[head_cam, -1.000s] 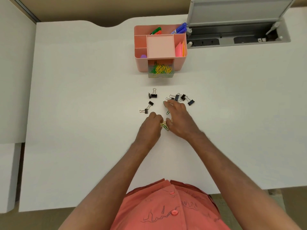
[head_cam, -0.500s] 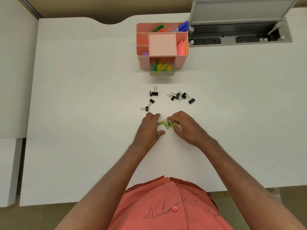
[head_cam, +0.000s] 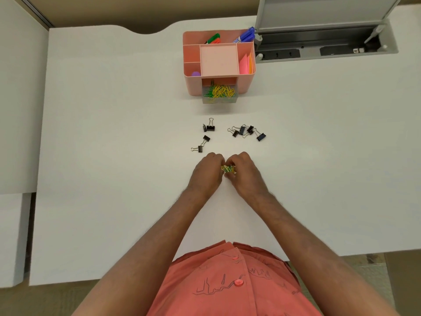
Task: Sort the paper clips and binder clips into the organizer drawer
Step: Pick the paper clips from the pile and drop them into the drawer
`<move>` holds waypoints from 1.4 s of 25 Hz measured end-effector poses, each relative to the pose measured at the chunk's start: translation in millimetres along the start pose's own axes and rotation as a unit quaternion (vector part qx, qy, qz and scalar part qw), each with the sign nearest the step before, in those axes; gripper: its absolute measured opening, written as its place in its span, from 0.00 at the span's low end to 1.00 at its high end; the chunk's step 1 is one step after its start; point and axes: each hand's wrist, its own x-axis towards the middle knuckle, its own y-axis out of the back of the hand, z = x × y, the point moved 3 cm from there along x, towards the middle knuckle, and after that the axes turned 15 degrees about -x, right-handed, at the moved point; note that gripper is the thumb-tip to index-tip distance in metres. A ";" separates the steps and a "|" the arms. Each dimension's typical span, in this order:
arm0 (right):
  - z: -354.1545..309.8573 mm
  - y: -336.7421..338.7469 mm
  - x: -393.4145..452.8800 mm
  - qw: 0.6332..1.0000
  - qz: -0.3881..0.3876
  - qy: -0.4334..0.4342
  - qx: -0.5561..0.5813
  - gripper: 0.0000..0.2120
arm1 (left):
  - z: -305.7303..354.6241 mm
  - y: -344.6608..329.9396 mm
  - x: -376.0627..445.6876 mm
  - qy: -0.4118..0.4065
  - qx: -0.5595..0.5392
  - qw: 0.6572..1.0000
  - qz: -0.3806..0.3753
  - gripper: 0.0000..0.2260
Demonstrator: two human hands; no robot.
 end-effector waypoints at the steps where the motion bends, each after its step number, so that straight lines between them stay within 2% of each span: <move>1: -1.5 0.4 1.5 1.000 0.001 0.001 -0.009 0.11 | 0.9 0.2 1.1 0.002 0.002 1.000 0.004 0.07; 5: -4.5 4.0 5.0 0.999 -0.003 -0.006 -0.039 0.07 | 1.4 0.1 3.5 0.007 0.001 1.000 0.008 0.08; 12: -3.4 2.0 5.2 0.998 0.012 0.016 -0.064 0.10 | -3.3 -3.7 -1.0 0.009 -0.039 0.998 0.048 0.06; 16: 8.2 12.6 9.5 0.998 -0.007 -0.041 0.040 0.09 | -8.8 -0.2 -4.8 0.036 -0.138 0.986 0.090 0.04; 21: 15.7 40.9 19.8 0.972 -0.063 -0.129 0.185 0.06 | -14.2 4.0 -6.9 0.096 -0.265 0.955 0.093 0.05; 26: -8.1 99.2 56.6 0.969 0.013 -0.095 0.226 0.05 | -17.1 13.2 -5.5 0.149 -0.374 0.911 0.090 0.04; 28: -25.1 125.4 82.8 0.977 0.070 -0.056 0.193 0.06 | -18.2 18.1 -6.3 0.160 -0.407 0.895 0.084 0.03; 31: -52.8 148.7 121.2 0.986 0.153 0.022 0.068 0.07 | -13.8 31.2 -5.6 0.156 -0.431 0.884 0.093 0.04; 33: -61.9 145.9 143.0 0.983 0.167 0.060 -0.040 0.08 | -7.4 44.9 -2.6 0.142 -0.422 0.888 0.111 0.06; 35: -63.5 135.5 158.2 0.980 0.146 0.086 -0.106 0.10 | -0.3 61.2 3.5 0.123 -0.416 0.891 0.135 0.06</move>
